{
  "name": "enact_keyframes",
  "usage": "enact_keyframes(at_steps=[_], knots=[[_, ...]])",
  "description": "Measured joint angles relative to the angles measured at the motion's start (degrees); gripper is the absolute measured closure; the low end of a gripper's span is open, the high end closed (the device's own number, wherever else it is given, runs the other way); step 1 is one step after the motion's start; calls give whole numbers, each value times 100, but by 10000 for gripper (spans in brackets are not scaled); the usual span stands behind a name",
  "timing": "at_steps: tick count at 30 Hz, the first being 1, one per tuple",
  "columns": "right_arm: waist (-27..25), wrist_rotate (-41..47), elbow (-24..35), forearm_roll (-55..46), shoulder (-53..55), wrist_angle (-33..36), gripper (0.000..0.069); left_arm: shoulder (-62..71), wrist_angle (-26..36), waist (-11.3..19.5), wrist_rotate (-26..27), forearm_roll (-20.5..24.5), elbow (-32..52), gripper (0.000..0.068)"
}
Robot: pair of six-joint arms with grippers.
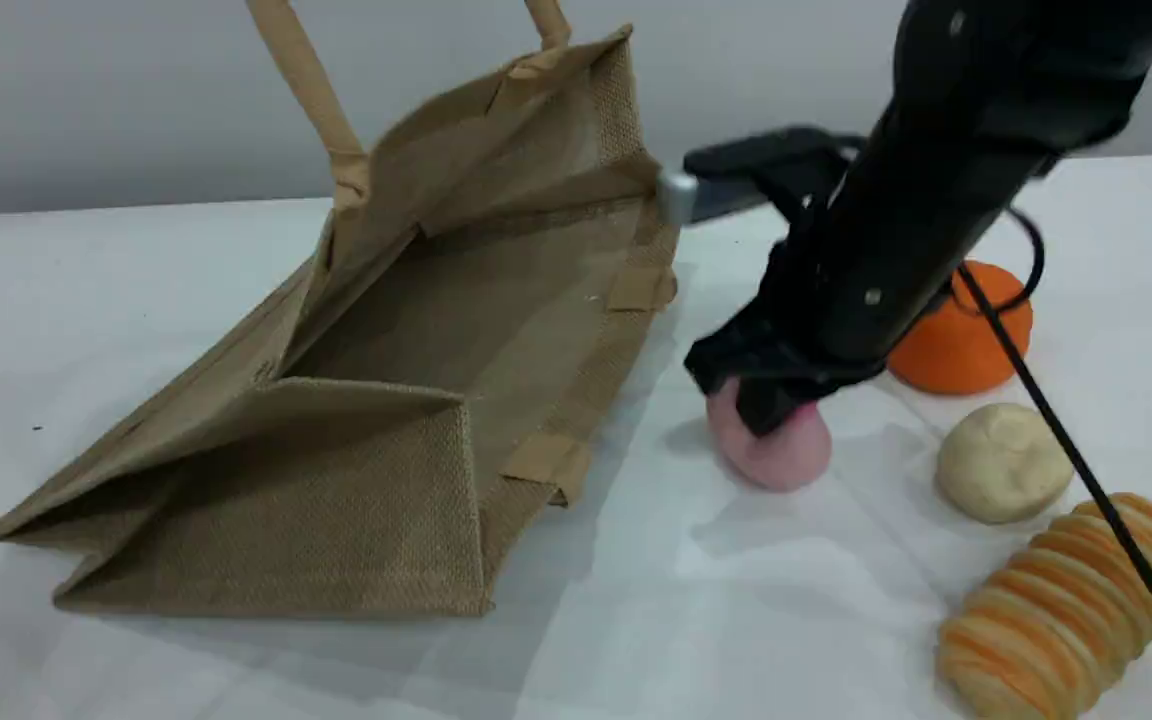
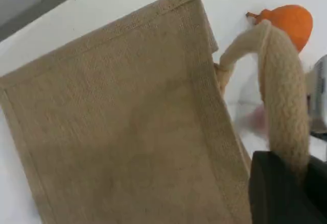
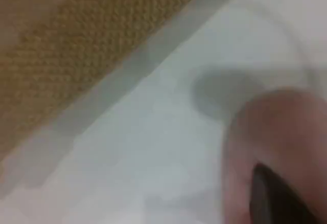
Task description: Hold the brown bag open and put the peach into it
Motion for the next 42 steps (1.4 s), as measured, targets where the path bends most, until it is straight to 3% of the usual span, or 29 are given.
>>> enact_keyframes(at_steps=[7, 13, 21, 28, 37, 42], knots=[[-11, 266, 0, -381, -1192, 271, 663, 0, 0, 0, 140, -65, 0, 589], [-11, 311, 5, -365, -2153, 579, 663, -30, 0, -172, 743, -241, 0, 589], [-6, 311, 5, -155, -2212, 1053, 663, -84, 0, -710, 1889, -219, 0, 589], [160, 251, 5, 148, -2212, 1187, 663, -113, -1, -742, 2204, -47, 0, 589], [1024, 245, 5, 154, -1655, 312, 663, -124, -1, -742, 2199, -91, 0, 589], [1101, 245, 5, 154, -1050, -527, 663, -124, -1, -742, 2199, -122, 0, 589]])
